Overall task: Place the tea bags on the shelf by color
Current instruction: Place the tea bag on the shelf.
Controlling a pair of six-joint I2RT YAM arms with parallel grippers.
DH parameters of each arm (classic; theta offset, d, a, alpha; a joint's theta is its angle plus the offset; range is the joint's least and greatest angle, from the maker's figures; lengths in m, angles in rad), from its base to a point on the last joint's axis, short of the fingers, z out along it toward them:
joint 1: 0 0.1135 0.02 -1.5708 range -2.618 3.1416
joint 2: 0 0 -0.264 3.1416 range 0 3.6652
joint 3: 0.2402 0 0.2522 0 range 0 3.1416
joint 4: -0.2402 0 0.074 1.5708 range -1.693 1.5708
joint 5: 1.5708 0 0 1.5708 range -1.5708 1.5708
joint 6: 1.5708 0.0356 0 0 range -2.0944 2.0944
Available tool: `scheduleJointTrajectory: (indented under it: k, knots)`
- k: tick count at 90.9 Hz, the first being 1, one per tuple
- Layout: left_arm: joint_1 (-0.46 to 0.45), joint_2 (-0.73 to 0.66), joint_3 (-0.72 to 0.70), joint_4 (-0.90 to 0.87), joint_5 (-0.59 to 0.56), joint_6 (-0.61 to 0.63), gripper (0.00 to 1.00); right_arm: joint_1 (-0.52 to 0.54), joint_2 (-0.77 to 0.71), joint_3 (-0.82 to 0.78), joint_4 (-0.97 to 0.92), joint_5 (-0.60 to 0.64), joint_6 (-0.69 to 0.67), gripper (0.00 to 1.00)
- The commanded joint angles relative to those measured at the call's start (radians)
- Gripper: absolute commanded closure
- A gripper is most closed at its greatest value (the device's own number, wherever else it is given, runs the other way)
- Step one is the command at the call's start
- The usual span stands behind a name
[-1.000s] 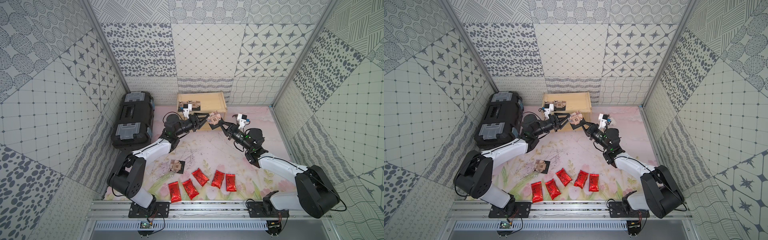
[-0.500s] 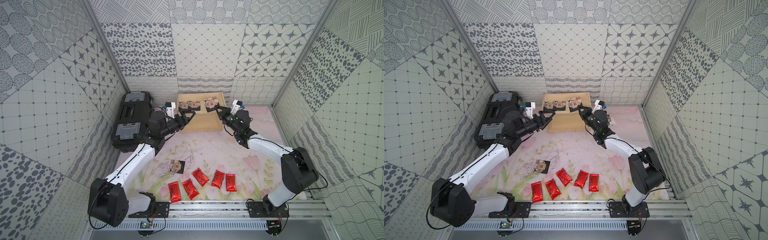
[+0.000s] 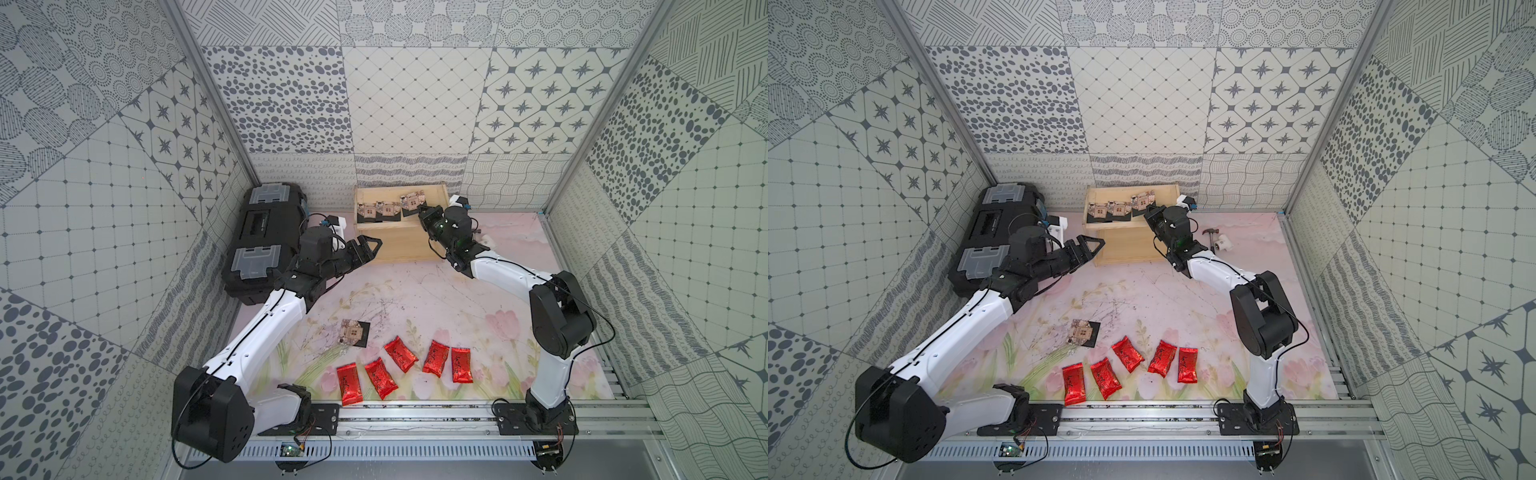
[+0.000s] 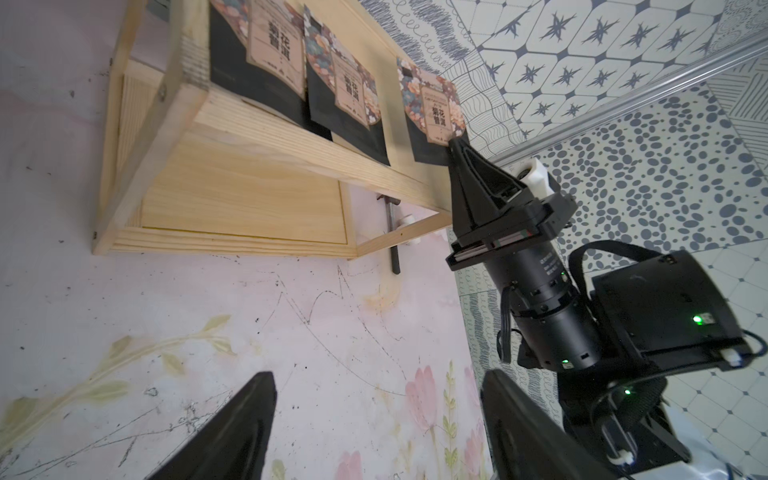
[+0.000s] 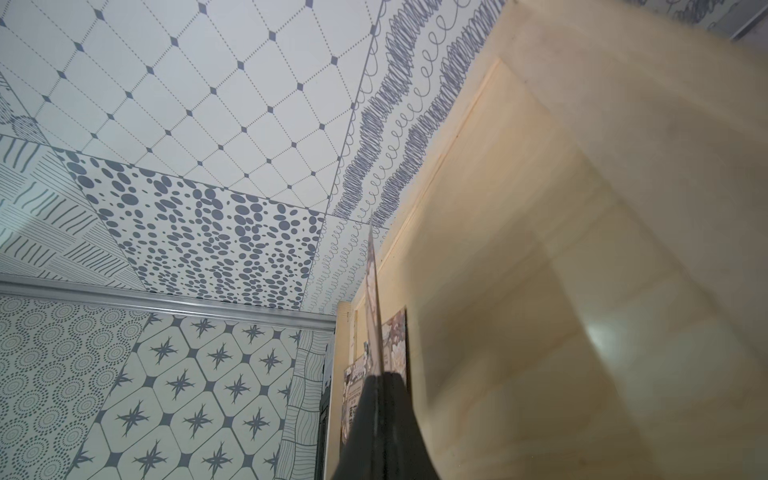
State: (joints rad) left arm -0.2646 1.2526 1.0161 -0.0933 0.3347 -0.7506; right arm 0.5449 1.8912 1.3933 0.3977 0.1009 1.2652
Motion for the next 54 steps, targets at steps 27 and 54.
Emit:
scheduleJointTrajectory:
  k: [27, 54]
  knots:
    - [0.013, -0.015, -0.002, -0.078, -0.064, 0.098, 0.17, 0.028, 0.053, 0.059, -0.046, 0.072, 0.031, 1.0]
    - [0.013, -0.017, -0.008, -0.068, -0.056, 0.102, 0.17, 0.028, 0.066, 0.059, -0.056, 0.064, 0.04, 0.93]
